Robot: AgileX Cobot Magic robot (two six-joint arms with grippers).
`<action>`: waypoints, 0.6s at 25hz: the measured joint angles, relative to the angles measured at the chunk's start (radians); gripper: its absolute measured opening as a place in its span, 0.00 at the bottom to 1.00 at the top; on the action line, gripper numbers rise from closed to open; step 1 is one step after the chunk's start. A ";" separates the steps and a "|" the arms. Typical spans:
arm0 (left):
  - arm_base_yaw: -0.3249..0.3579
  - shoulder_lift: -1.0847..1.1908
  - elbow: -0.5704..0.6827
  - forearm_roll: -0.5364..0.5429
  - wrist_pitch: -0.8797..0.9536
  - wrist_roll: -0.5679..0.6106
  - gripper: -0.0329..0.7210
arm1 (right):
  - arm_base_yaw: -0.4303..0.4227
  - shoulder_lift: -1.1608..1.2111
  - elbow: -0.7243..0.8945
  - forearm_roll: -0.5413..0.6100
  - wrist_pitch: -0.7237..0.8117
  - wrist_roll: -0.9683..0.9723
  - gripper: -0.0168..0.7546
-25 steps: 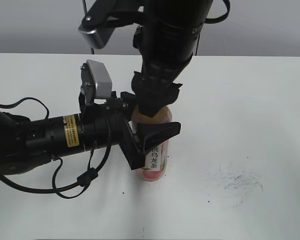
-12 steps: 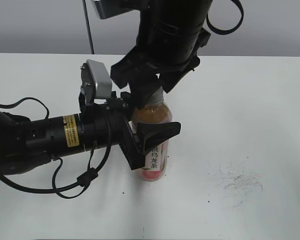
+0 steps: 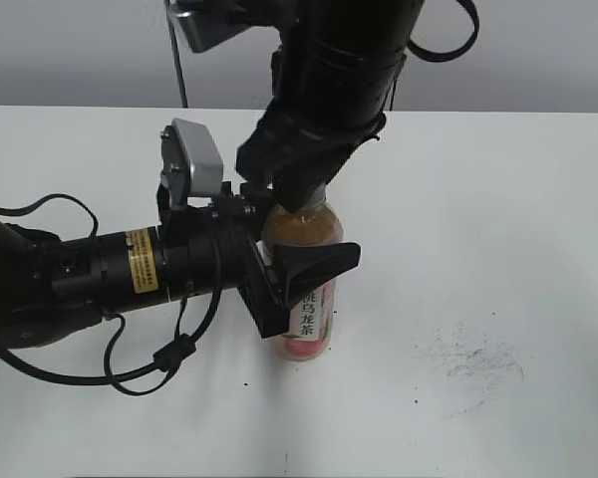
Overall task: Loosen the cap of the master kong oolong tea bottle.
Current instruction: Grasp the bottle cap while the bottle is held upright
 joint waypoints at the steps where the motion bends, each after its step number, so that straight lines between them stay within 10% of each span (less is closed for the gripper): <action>1: 0.000 0.000 0.000 0.000 0.000 -0.001 0.64 | 0.000 0.000 0.000 0.000 0.000 -0.063 0.38; 15: 0.000 0.000 0.001 0.012 -0.002 0.009 0.64 | -0.003 0.000 0.000 0.029 0.008 -1.307 0.38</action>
